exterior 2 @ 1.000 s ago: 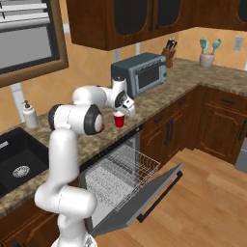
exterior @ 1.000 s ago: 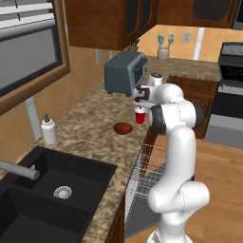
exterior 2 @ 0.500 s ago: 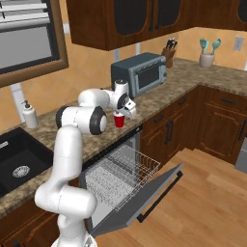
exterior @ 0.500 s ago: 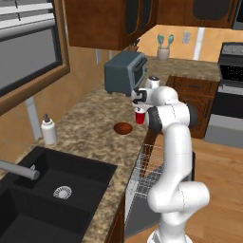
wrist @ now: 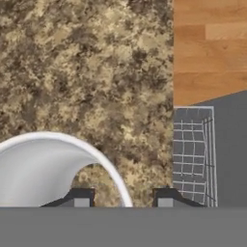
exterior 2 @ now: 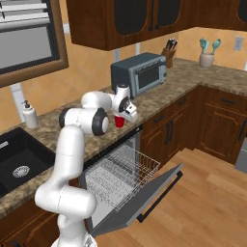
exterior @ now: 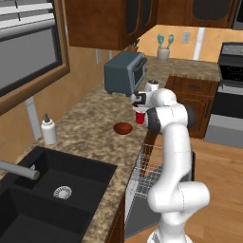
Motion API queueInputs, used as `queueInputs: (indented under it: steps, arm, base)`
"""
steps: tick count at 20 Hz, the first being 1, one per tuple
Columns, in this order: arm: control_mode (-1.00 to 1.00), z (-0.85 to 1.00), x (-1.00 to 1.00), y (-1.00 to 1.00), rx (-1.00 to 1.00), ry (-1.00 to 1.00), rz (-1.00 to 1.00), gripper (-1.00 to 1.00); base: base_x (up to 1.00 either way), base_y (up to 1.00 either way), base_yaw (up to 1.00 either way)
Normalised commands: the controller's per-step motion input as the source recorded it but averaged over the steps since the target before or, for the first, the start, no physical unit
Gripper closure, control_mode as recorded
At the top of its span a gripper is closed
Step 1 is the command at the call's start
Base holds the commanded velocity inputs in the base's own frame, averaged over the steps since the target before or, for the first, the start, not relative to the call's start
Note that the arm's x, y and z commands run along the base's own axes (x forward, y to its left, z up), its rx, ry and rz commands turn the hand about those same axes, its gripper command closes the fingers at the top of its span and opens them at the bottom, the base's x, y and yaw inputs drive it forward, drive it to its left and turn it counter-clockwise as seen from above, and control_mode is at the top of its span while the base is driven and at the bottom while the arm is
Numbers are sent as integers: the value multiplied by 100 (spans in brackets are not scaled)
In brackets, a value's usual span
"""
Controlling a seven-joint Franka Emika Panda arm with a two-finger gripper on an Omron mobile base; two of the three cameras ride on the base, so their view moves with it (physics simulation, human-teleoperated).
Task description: Pick up the cup and bowl from the counter, place them in the dishwasher, and close the dishwasher door.
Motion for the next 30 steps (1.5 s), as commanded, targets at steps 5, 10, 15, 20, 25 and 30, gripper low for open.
queueInputs:
  steps: [5, 10, 15, 20, 25, 30]
  arm:
    - [-100, -38, -2, 0, 0, 1, 0, 100]
    - [-100, -27, -79, -19, 0, -2, -7, 100]
    - [-100, -12, -100, -35, 3, -7, -14, 100]
    - [-100, -10, -100, -33, 4, -1, -9, 100]
    - [-100, -32, -98, -41, 1, 0, 0, 100]
    - [-100, -54, -17, -29, 24, -3, 6, 100]
  base:
    - [0, 0, 0]
    - [0, 0, 0]
    - [0, 0, 0]
    - [0, 0, 0]
    - [0, 0, 0]
    - [0, 0, 0]
